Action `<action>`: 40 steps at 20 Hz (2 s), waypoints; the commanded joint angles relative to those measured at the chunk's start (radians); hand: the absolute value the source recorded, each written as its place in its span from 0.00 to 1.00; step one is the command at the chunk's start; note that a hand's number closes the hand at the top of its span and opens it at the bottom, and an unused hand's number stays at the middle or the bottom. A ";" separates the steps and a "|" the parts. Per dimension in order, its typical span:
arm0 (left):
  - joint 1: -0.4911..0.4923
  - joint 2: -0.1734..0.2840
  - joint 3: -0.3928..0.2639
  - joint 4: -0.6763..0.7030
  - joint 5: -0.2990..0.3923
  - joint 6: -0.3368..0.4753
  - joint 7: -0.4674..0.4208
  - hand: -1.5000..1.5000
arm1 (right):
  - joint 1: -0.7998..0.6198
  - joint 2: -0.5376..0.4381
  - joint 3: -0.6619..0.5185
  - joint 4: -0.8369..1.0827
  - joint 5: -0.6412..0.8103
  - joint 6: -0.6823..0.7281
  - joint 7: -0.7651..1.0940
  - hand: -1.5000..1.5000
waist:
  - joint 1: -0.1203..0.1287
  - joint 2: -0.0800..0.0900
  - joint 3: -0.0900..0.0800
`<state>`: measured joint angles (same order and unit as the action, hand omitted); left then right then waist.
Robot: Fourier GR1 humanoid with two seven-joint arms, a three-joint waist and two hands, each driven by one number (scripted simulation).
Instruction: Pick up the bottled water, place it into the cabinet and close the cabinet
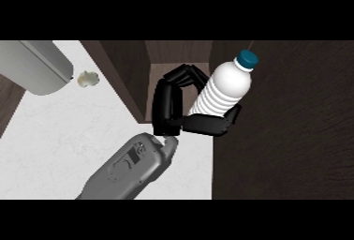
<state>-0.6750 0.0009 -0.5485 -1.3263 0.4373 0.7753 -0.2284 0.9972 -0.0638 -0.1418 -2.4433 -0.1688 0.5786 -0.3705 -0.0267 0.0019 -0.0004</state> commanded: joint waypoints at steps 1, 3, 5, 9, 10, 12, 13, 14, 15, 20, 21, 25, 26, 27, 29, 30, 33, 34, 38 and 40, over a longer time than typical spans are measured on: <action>-0.061 -0.001 0.051 0.120 -0.004 -0.027 -0.003 1.00 | 0.066 0.043 0.040 -0.149 -0.087 -0.005 0.065 0.00 | -0.001 0.001 0.000; -0.129 -0.001 0.060 0.183 0.019 -0.023 -0.011 1.00 | -0.040 0.006 -0.019 -0.049 -0.113 -0.018 0.061 0.00 | 0.004 0.004 0.000; -0.084 -0.001 0.026 0.185 0.017 -0.007 -0.036 1.00 | 0.029 -0.026 -0.067 -0.086 -0.175 0.031 0.052 0.00 | 0.000 0.001 0.000; -0.134 -0.001 0.035 0.294 0.031 -0.014 -0.088 1.00 | 0.015 -0.035 -0.096 -0.057 -0.176 0.045 0.029 0.00 | -0.009 0.002 0.000; -0.175 -0.001 0.092 0.357 0.027 -0.054 -0.077 1.00 | 0.025 0.001 -0.055 -0.065 -0.136 0.038 0.023 0.00 | -0.010 0.003 0.000; -0.161 -0.001 0.082 0.401 0.043 -0.045 -0.114 1.00 | 0.047 -0.008 -0.080 -0.047 -0.149 0.065 0.002 0.00 | -0.014 0.002 0.000; -0.205 -0.001 0.090 0.433 0.054 -0.058 -0.093 1.00 | -0.014 -0.015 -0.061 -0.056 -0.186 0.022 0.070 0.00 | -0.006 0.008 0.000; -0.208 -0.001 0.122 0.456 0.051 -0.083 -0.109 1.00 | 0.000 -0.017 -0.085 -0.049 -0.180 0.039 0.044 0.00 | -0.005 0.005 0.000; -0.195 -0.001 0.099 0.467 0.096 -0.045 -0.141 1.00 | -0.042 -0.018 -0.071 -0.017 -0.156 0.036 0.044 0.00 | -0.010 0.007 0.000; -0.280 -0.001 0.207 0.616 0.139 -0.097 -0.211 1.00 | -0.032 -0.011 -0.061 -0.019 -0.177 0.043 0.044 0.00 | -0.024 0.012 0.000; -0.237 -0.001 0.205 0.606 0.133 -0.121 -0.239 1.00 | 0.015 -0.027 -0.099 -0.052 -0.206 0.063 0.051 0.00 | -0.014 0.006 0.000; -0.306 -0.001 0.219 0.718 0.140 -0.128 -0.273 1.00 | -0.012 -0.014 -0.071 -0.065 -0.192 0.043 0.075 0.00 | -0.018 0.010 -0.001; -0.292 -0.001 0.212 0.726 0.144 -0.134 -0.302 1.00 | 0.027 0.023 -0.007 -0.088 -0.139 0.054 0.080 0.00 | -0.022 0.008 -0.001; -0.350 -0.001 0.205 0.779 0.129 -0.096 -0.301 1.00 | -0.003 0.010 -0.027 -0.063 -0.137 0.056 0.050 0.00 | -0.035 0.012 0.000; -0.403 0.001 0.198 0.852 0.067 -0.092 -0.266 1.00 | -0.011 -0.009 -0.049 -0.059 -0.177 0.053 0.057 0.00 | -0.023 0.011 0.000; -0.409 0.028 0.190 0.891 0.052 -0.125 -0.263 1.00 | -0.035 -0.020 -0.068 -0.007 -0.151 0.066 0.028 0.00 | -0.023 0.012 0.000; -0.442 0.031 0.202 0.950 0.046 -0.179 -0.262 0.00 | -0.036 -0.020 -0.074 -0.044 -0.189 0.044 0.063 0.00 | -0.017 0.013 0.000; -0.454 0.027 0.223 0.986 0.053 -0.167 -0.267 0.00 | -0.007 -0.007 -0.045 -0.068 -0.174 0.062 0.052 0.00 | -0.030 0.015 -0.001; -0.470 0.000 0.229 1.071 0.029 -0.146 -0.309 0.00 | -0.042 -0.043 -0.074 -0.029 -0.178 0.073 0.050 0.00 | -0.032 0.019 0.000; -0.523 -0.001 0.223 1.065 0.032 -0.140 -0.256 0.00 | 0.015 -0.027 -0.092 -0.069 -0.181 0.087 0.024 0.00 | -0.039 0.011 0.000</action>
<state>-1.1510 0.0064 -0.3295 -0.3053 0.4763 0.6335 -0.5046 0.9610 -0.0843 -0.2019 -2.4008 -0.2539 0.6532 -0.3720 -0.0594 0.0165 -0.0007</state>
